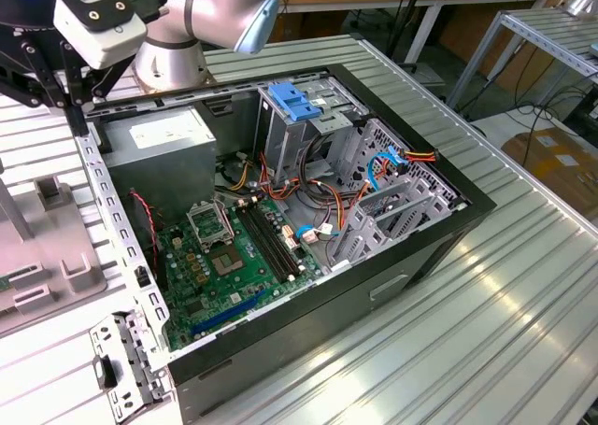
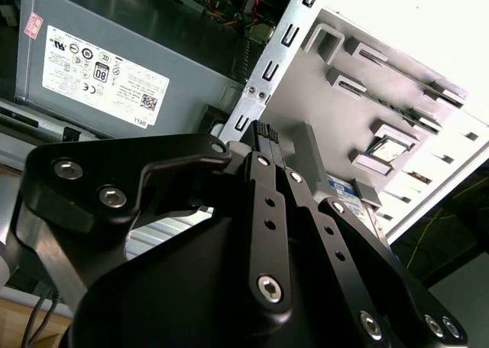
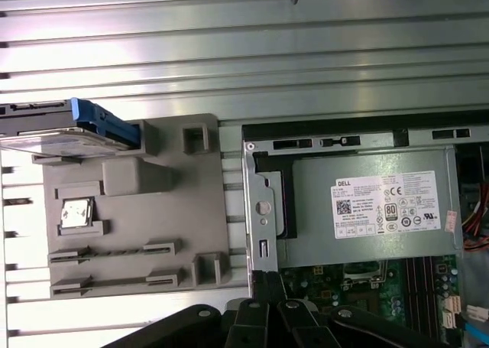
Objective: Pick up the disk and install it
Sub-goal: 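Reach for the disk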
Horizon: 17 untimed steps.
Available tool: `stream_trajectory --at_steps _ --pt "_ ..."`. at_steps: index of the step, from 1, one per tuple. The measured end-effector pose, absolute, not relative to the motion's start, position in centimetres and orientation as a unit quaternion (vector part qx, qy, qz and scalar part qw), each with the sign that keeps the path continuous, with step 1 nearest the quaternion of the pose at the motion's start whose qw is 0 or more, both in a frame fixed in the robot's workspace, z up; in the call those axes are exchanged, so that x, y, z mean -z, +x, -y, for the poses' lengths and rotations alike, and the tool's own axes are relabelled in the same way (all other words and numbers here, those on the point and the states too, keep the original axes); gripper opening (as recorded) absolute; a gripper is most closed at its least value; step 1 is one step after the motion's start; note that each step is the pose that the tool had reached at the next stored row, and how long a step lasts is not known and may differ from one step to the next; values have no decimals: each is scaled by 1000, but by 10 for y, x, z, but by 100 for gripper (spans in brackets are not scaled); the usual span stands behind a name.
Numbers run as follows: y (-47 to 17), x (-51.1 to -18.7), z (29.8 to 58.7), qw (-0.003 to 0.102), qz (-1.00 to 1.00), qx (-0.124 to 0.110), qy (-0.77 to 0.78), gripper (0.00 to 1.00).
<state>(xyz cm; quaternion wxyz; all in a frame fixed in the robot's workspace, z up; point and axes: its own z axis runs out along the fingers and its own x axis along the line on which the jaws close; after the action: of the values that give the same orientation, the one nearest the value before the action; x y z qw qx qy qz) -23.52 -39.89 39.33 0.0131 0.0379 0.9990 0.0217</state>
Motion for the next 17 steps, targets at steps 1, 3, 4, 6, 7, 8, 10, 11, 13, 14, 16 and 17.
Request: stream_trajectory --at_steps 1,3,4,6,7,8,10,11,13,14,16,17 --pt "-236 -393 399 13 -999 -22 38 11" --pt "-237 -393 399 13 -999 -22 38 11" --pt "-238 -393 399 13 -999 -22 38 11" --pt "-240 -393 399 13 -999 -22 38 11" --pt "-240 -393 399 13 -999 -22 38 11" --pt "-241 -393 399 13 -999 -22 38 11" --pt "-242 -393 399 13 -999 -22 38 11" --pt "-243 -393 399 13 -999 -22 38 11" --pt "-244 -393 399 13 -999 -22 38 11" --pt "-245 -393 399 13 -999 -22 38 11" --pt "-246 -393 399 13 -999 -22 38 11" --pt "-247 -393 399 13 -999 -22 38 11"
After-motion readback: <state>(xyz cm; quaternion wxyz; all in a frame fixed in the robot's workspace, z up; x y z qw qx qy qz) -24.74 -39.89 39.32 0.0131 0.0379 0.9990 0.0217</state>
